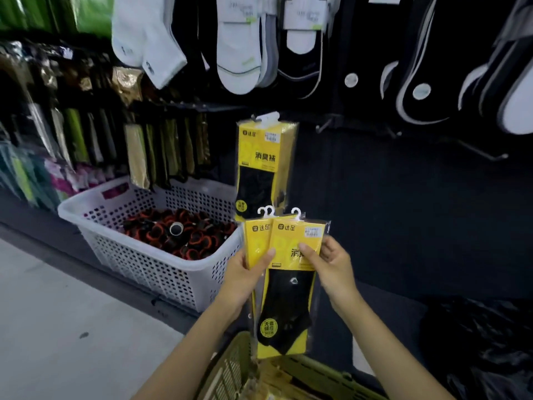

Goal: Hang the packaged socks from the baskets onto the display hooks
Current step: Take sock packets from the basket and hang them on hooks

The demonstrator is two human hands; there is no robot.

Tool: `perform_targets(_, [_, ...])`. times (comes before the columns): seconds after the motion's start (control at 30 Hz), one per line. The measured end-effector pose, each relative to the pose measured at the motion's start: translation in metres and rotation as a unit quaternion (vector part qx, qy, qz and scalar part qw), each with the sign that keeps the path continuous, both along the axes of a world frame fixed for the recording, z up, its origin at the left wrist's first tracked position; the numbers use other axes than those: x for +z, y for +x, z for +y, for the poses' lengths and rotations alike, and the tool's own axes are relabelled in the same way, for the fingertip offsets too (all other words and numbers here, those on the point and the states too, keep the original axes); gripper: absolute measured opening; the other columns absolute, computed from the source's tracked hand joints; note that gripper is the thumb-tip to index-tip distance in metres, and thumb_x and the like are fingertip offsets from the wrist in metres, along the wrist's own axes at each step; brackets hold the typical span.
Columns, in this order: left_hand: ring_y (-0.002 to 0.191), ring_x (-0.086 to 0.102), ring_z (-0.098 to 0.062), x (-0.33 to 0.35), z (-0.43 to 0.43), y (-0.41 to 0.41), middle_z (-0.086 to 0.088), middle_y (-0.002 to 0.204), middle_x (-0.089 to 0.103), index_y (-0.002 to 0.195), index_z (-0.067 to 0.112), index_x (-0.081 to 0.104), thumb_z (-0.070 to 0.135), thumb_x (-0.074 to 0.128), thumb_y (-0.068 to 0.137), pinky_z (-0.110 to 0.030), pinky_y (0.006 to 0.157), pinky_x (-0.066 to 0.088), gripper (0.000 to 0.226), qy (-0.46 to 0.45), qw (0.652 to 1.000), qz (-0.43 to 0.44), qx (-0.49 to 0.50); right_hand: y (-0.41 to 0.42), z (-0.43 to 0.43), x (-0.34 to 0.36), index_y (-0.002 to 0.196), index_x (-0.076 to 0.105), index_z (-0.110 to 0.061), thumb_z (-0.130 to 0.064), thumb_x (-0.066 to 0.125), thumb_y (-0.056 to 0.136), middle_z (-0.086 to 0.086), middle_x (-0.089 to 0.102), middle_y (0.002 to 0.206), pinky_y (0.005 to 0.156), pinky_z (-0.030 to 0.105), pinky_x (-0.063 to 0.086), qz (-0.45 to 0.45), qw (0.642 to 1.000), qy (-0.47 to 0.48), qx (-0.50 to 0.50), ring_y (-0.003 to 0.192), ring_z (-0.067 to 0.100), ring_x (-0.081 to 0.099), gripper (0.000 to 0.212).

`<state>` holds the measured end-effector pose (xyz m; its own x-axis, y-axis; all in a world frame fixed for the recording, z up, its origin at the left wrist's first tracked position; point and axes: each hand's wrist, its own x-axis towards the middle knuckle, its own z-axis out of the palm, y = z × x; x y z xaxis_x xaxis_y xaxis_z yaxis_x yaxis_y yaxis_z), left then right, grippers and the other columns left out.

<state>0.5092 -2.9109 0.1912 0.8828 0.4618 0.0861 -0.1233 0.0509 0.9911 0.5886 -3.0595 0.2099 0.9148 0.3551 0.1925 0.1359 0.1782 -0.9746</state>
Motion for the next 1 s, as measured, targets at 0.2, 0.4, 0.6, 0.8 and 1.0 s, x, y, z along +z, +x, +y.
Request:
perform_targets(0.2, [0.049, 0.047, 0.002, 0.034, 0.034, 0.004, 0.014, 0.051, 0.05, 0.061, 0.016, 0.047, 0.043, 0.049, 0.087, -0.009, 0.052, 0.038, 0.038, 0.075, 0.992, -0.085, 0.062, 0.012, 0.028, 0.024, 0.108, 0.062, -0.014, -0.01, 0.061, 0.09, 0.003, 0.074, 0.1, 0.074, 0.021, 0.057, -0.004, 1.0, 0.012, 0.021, 0.09, 0.013, 0.071, 0.018])
perform_targets(0.4, [0.04, 0.024, -0.002, 0.077, 0.088, 0.0, 0.012, 0.042, 0.025, 0.059, 0.019, 0.025, 0.031, 0.049, 0.096, -0.012, 0.041, 0.023, 0.045, 0.165, 0.959, -0.14, 0.185, 0.036, 0.059, 0.069, 0.1, 0.062, -0.021, -0.011, 0.053, 0.095, -0.006, 0.073, 0.09, 0.063, 0.013, 0.053, -0.055, 0.998, 0.023, -0.002, 0.08, 0.001, 0.07, 0.014])
perform_targets(0.6, [0.035, 0.026, -0.001, 0.106, 0.127, -0.002, 0.012, 0.036, 0.028, 0.056, 0.022, 0.026, 0.034, 0.05, 0.096, -0.01, 0.037, 0.022, 0.048, 0.167, 0.937, -0.155, 0.266, 0.059, 0.102, 0.11, 0.104, 0.06, -0.019, -0.015, 0.052, 0.097, -0.005, 0.072, 0.096, 0.076, 0.021, 0.056, -0.106, 0.993, 0.031, -0.029, 0.087, 0.004, 0.069, 0.012])
perform_targets(0.8, [0.04, 0.023, -0.003, 0.119, 0.146, -0.001, 0.013, 0.045, 0.022, 0.059, 0.019, 0.024, 0.041, 0.05, 0.094, -0.015, 0.043, 0.023, 0.048, 0.164, 0.931, -0.144, 0.292, 0.08, 0.139, 0.112, 0.113, 0.06, -0.014, -0.02, 0.051, 0.097, 0.0, 0.071, 0.103, 0.089, 0.037, 0.055, -0.111, 0.99, -0.024, -0.082, 0.096, 0.015, 0.068, 0.019])
perform_targets(1.0, [0.038, 0.023, -0.002, 0.122, 0.149, 0.008, 0.015, 0.039, 0.023, 0.059, 0.02, 0.022, 0.04, 0.05, 0.094, -0.011, 0.04, 0.024, 0.048, 0.15, 0.933, -0.151, 0.29, 0.106, 0.148, 0.102, 0.096, 0.058, -0.023, -0.022, 0.053, 0.097, -0.008, 0.069, 0.09, 0.077, 0.029, 0.055, -0.159, 0.979, -0.05, -0.119, 0.087, 0.009, 0.067, 0.005])
